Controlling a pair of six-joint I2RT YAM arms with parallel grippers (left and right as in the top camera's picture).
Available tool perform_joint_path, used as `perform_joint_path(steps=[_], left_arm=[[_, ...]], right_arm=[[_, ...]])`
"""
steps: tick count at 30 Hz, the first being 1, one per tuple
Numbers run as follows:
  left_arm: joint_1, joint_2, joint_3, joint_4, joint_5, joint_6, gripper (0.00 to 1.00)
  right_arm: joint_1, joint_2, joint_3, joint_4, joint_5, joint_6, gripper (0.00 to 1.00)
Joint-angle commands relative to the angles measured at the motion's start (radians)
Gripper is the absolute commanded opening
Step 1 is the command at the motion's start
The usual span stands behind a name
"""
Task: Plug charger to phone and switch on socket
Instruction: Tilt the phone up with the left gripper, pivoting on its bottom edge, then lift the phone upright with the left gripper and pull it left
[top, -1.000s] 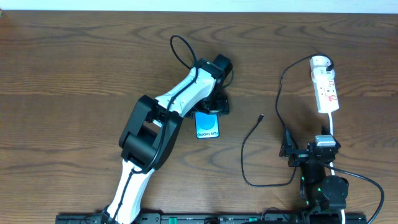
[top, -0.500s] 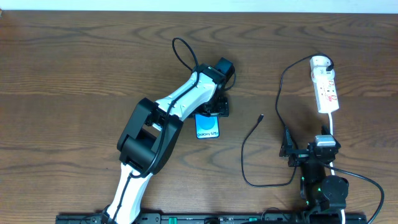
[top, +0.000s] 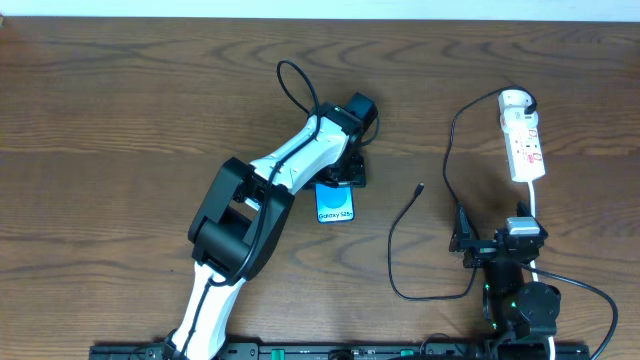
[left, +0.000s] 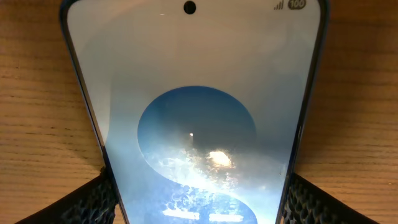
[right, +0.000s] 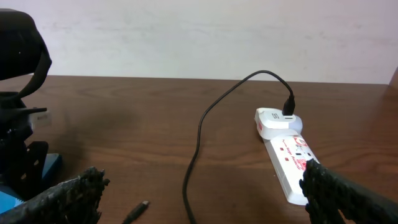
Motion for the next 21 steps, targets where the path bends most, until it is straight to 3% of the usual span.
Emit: perform_joint_path(steps=[1, 10, 21], left_arm=[[0.005, 0.033, -0.038, 0.0, 0.033, -0.026, 0.79], [0.019, -0.011, -0.031, -0.008, 0.11, -0.026, 0.79], [0.093, -0.159, -0.031, -0.008, 0.661, -0.021, 0.79]], right_arm=[[-0.002, -0.008, -0.001, -0.006, 0.001, 0.011, 0.99], [-0.002, -0.008, -0.001, -0.006, 0.001, 0.011, 0.99], [-0.002, -0.008, -0.001, -0.006, 0.001, 0.011, 0.99]])
